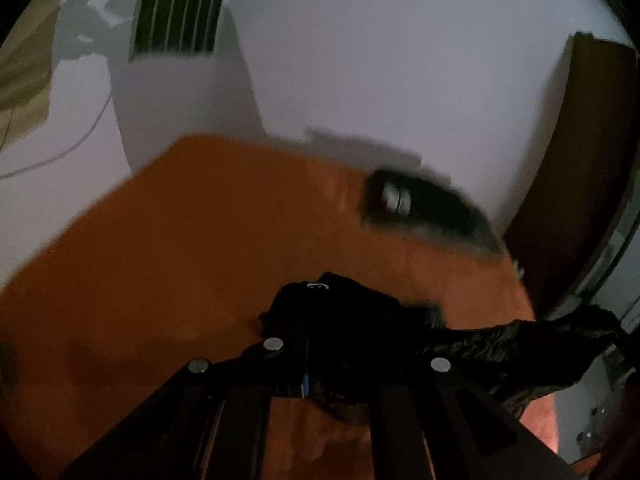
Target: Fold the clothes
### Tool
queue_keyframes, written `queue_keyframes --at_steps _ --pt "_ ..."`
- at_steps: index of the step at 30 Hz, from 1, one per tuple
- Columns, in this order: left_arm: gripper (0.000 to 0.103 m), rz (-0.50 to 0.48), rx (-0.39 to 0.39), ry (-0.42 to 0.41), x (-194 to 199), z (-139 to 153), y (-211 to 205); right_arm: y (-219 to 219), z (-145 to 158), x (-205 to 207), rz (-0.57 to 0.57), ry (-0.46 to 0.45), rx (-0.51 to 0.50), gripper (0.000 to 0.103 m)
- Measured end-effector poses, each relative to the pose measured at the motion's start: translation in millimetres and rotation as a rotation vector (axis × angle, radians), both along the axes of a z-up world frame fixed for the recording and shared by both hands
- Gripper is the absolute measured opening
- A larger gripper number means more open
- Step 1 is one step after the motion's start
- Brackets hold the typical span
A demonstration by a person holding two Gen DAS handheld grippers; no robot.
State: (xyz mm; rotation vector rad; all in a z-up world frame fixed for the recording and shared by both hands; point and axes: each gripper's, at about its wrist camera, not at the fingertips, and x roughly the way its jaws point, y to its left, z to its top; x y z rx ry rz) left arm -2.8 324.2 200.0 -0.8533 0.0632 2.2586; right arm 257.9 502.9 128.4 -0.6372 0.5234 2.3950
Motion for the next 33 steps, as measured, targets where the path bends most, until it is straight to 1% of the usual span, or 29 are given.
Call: queue_keyframes --at_steps 3,5,6,8,9,13,15,16,18,20,21,22,24,25,26,27,29,30,31,32,33 --pt "0.007 -0.029 0.020 -0.003 -34 79 17 13 64 -19 -0.017 0.027 0.033 0.003" --pt "0.007 -0.017 0.003 0.018 -46 123 18 21 105 -28 -0.019 0.043 0.033 0.003" --pt "0.007 -0.016 0.001 0.030 -42 142 -5 24 124 -31 -0.018 0.054 0.027 0.003" --pt "0.007 -0.007 0.021 0.071 -27 184 -18 27 161 -37 -0.017 0.075 0.024 0.003" --pt "0.007 -0.002 0.030 0.091 -20 204 -25 23 180 -36 -0.015 0.086 0.043 0.003" --pt "0.007 0.054 0.068 0.169 1 236 -41 0 246 -28 -0.011 0.133 0.154 0.003" --pt "0.007 0.082 0.087 0.208 11 251 -50 -11 268 -20 -0.004 0.161 0.174 0.003" --pt "0.007 0.096 0.097 0.227 16 259 -54 -18 276 -17 0.003 0.172 0.179 0.003" --pt "0.007 0.124 0.116 0.266 26 275 -62 -31 283 -13 0.018 0.176 0.178 0.003" --pt "0.007 0.151 0.134 0.304 37 290 -70 -37 281 -15 0.037 0.159 0.168 0.003" --pt "0.007 0.148 0.115 0.280 31 282 -69 -38 279 -17 0.047 0.146 0.156 0.003" --pt "0.007 0.144 0.096 0.256 26 274 -68 -35 271 -21 0.054 0.128 0.137 0.003" --pt "0.007 0.135 0.052 0.182 7 247 -58 -19 246 -36 0.061 0.084 0.072 0.003" --pt "0.007 0.130 0.041 0.121 -8 226 -54 -13 236 -43 0.063 0.065 0.045 0.003" --pt "0.007 0.126 0.050 0.083 -19 214 -54 -5 224 -52 0.064 0.045 0.017 0.003" --pt "0.007 0.134 0.053 0.044 -33 200 -52 6 210 -62 0.065 0.025 -0.019 0.003" --pt "0.007 0.202 0.005 -0.016 -65 162 -37 30 179 -88 0.068 -0.011 -0.087 0.003" --pt "0.007 0.219 -0.015 -0.039 -76 147 -30 43 165 -102 0.069 -0.024 -0.118 0.003" --pt "0.007 0.232 -0.032 -0.068 -89 136 -21 52 156 -112 0.066 -0.022 -0.138 0.003" --pt "0.007 0.247 -0.023 -0.097 -96 119 -15 62 148 -124 0.056 -0.029 -0.147 0.003" --pt "0.007 0.254 -0.016 -0.106 -103 120 -9 71 143 -136 0.037 -0.031 -0.142 0.003"
